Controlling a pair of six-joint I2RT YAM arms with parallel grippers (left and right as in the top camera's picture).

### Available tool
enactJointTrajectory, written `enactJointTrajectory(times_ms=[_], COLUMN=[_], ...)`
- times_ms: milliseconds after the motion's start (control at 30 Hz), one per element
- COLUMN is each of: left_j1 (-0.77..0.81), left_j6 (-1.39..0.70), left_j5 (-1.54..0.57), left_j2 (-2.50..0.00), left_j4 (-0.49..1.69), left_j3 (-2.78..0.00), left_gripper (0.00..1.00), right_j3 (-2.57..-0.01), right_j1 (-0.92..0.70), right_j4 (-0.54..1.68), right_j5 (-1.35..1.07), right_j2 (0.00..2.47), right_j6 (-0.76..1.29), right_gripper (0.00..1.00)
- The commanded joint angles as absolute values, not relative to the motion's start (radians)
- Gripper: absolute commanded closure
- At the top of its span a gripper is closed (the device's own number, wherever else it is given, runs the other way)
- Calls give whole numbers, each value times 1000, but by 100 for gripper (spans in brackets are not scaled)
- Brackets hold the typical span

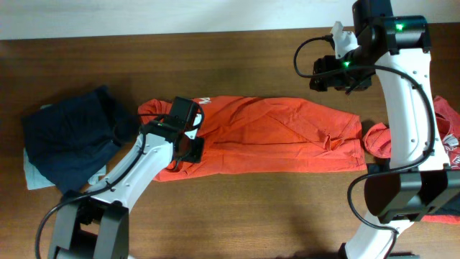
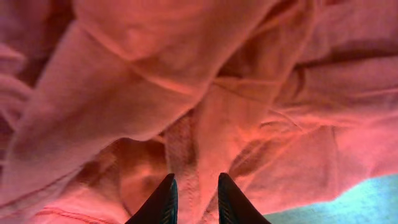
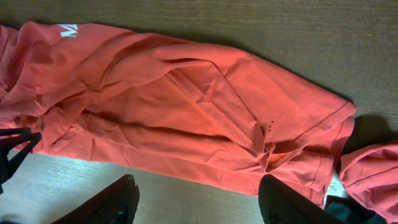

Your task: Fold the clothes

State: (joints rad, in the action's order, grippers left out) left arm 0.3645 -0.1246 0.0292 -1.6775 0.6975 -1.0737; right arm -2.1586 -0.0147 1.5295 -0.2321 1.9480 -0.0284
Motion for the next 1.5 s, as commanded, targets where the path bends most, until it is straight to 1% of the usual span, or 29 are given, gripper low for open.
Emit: enactJointTrajectory(times_ms=[0,267,333,367,500,533,800,900,967,1000,1067,1167,1300,1333,1367,1400,1467], left_j1=[361,357,357,357,357,357,357,357,358,357,357,358,358,358,358,357,345], left_j6=[-153,-172,-171,-170,-163,-163,-159,-160,-160,-160,-160,-160,-160,-160,-160,-165,-213], left_j5=[72,67,17,-12,-80,-101,-295,-320,-342,-357,-357,-369,-451,-456,-442,-414,-288], left_j2=[-1734,-1810,-1810,-1810,-1797,-1789,-1744,-1744,-1744,-1744,-1744,-1744,-1744,-1744,-1744,-1744,-1737], left_j4=[681,652,639,630,651,657,707,733,752,771,800,826,831,832,836,837,837], left_j3=[-1081,-1081,-1081,-1083,-1115,-1123,-1141,-1141,-1141,-1141,-1141,-1141,-1141,-1141,-1141,-1141,-1141], left_gripper=[78,78,80,86,98,100,100,99,98,94,92,92,92,93,96,96,94], right_j3=[-2156,-2156,-2156,-2156,-2156,-2156,-2156,-2156,-2156,-2156,-2156,-2156,-2156,-2156,-2156,-2156,-2156], right_j1=[-13,-13,-13,-13,-13,-13,-13,-13,-13,-13,-13,-13,-13,-13,-13,-13,-13], right_j4=[1530,1533,1533,1533,1533,1533,1533,1533,1533,1533,1533,1533,1533,1533,1533,1533,1534], right_j5=[-224,-223,-224,-223,-223,-223,-223,-223,-223,-223,-223,-223,-223,-223,-223,-223,-223], right_j2=[1950,1950,1950,1950,1950,1950,1950,1950,1950,1950,1950,1950,1950,1950,1950,1950,1950], right_j6=[-24,-24,-24,-24,-25,-25,-25,-24,-25,-25,-25,-24,-24,-24,-25,-25,-25], right_gripper=[33,33,33,33,33,33,33,33,33,33,33,33,33,33,33,33,33])
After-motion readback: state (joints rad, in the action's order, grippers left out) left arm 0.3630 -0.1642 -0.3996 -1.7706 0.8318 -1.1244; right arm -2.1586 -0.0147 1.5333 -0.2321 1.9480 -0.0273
